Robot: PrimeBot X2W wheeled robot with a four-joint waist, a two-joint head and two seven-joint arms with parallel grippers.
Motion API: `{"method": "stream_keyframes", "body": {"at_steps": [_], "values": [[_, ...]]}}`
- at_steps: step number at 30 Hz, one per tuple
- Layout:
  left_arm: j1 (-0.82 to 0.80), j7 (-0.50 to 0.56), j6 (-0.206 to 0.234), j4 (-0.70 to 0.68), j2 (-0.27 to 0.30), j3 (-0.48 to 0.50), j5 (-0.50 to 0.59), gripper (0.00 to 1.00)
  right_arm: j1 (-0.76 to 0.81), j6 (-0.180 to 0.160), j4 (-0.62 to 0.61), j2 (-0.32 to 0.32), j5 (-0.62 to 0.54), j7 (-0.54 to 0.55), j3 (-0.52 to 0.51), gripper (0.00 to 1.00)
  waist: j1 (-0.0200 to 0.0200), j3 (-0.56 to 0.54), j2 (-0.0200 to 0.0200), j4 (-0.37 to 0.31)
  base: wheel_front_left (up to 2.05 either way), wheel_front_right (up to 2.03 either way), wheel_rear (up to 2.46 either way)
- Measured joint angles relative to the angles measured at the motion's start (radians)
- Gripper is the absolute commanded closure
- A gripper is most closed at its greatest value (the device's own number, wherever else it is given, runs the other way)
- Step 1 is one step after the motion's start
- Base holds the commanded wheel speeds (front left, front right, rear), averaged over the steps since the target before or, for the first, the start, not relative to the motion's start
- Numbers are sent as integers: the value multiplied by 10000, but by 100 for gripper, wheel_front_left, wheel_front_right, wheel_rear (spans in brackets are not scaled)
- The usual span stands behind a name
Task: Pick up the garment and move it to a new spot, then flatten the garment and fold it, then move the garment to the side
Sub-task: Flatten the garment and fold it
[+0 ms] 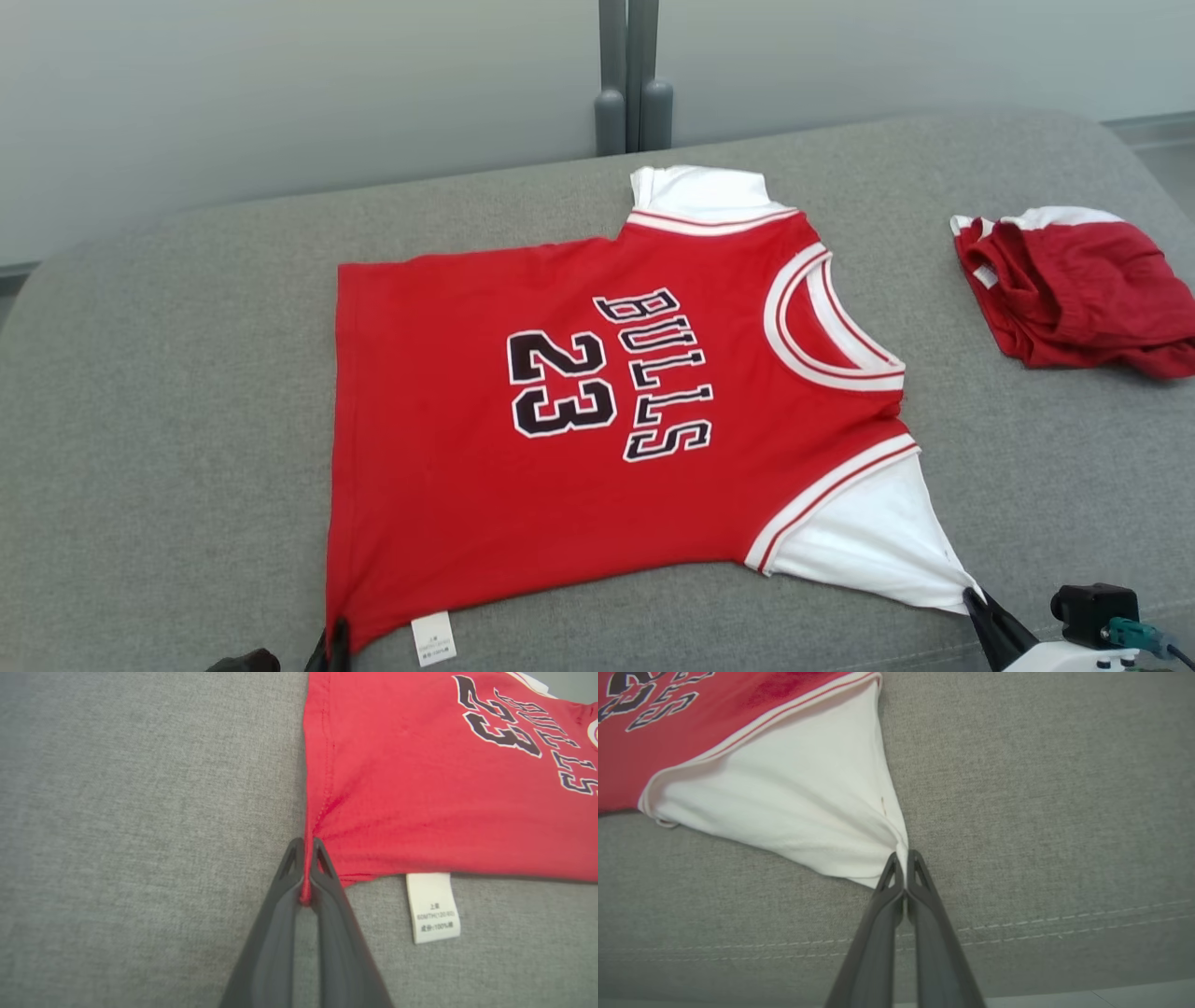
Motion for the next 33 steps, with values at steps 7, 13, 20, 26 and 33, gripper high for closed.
{"method": "stream_keyframes", "body": {"at_steps": [7,13,20,26,33], "values": [[425,8,0,182,-17,307,-23,100,245,0,253,-104,391,2,268,100,0,-873,0,205,0,0,0],[884,8,0,213,-42,297,6,100,440,2,407,-272,844,4,662,100,0,-1220,0,359,0,0,0],[801,10,2,-548,-29,44,-12,100,453,0,-757,-602,922,17,349,100,1,-1096,0,368,0,0,0],[353,8,2,-1699,-21,-288,-13,100,-161,-4,-2665,-612,324,17,-249,100,1,-792,0,374,0,0,0],[-381,8,4,-1858,-19,-405,-2,100,-1229,-4,-2980,-383,-384,17,-374,100,1,-450,0,444,0,0,0]]}}
